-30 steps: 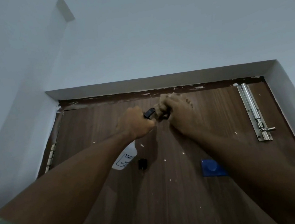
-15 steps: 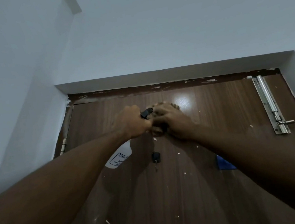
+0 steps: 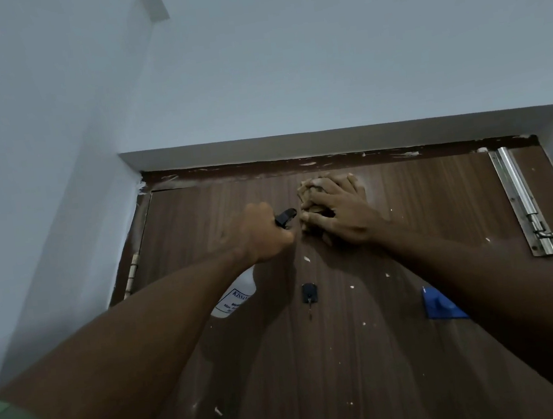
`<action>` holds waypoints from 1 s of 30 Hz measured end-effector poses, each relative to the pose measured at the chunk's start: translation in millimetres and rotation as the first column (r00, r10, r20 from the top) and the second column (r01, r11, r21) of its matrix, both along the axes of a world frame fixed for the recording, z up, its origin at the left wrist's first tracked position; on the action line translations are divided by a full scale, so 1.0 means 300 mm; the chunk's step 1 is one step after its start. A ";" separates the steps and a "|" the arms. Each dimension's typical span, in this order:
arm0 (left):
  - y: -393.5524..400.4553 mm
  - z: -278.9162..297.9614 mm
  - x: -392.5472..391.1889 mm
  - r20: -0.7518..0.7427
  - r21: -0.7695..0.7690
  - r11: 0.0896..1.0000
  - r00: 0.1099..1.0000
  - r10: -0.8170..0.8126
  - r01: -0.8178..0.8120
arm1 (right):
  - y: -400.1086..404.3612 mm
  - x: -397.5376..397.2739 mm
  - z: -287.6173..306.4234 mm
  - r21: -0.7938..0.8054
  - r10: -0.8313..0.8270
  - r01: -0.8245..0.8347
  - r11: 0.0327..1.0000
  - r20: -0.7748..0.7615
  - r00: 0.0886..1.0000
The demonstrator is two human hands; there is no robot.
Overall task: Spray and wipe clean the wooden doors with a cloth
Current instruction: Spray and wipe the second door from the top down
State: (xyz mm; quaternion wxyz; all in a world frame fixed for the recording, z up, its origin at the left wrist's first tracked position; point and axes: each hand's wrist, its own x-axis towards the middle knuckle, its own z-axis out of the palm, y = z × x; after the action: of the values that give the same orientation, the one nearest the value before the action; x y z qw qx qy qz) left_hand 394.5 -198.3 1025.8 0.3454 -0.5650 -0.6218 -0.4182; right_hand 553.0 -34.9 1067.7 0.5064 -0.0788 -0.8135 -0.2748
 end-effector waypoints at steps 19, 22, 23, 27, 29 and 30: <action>0.011 0.005 -0.080 0.118 0.105 0.994 0.993 -0.024 0.012 | -0.043 -0.100 0.025 -0.032 -0.055 0.046 0.998 -0.370 0.927; 0.005 0.009 -0.090 0.090 0.089 0.996 0.995 -0.033 0.025 | -0.055 -0.126 0.008 -0.020 -0.091 0.089 0.996 -0.336 0.938; -0.003 0.016 -0.093 0.087 0.080 0.997 0.996 -0.023 0.016 | -0.066 -0.134 -0.005 0.004 -0.105 0.113 0.994 -0.321 0.941; -0.002 0.021 -0.127 0.123 0.098 0.993 0.990 -0.076 0.064 | -0.045 -0.175 -0.079 0.214 -0.059 0.052 0.975 0.026 0.998; -0.001 0.026 -0.138 0.136 0.093 0.989 0.982 -0.130 0.118 | -0.010 -0.165 -0.053 0.317 -0.097 0.015 0.948 0.244 0.965; -0.003 0.034 -0.142 0.140 0.099 0.985 0.978 -0.153 0.140 | -0.006 -0.161 -0.012 0.330 -0.098 0.011 0.944 0.247 0.964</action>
State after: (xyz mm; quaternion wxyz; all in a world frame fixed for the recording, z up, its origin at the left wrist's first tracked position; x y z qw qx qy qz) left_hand 351.9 -199.2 1036.1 0.2914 -0.5609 -0.5831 -0.5104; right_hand 504.8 -36.6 1064.0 0.3937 0.0198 -0.8137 -0.4272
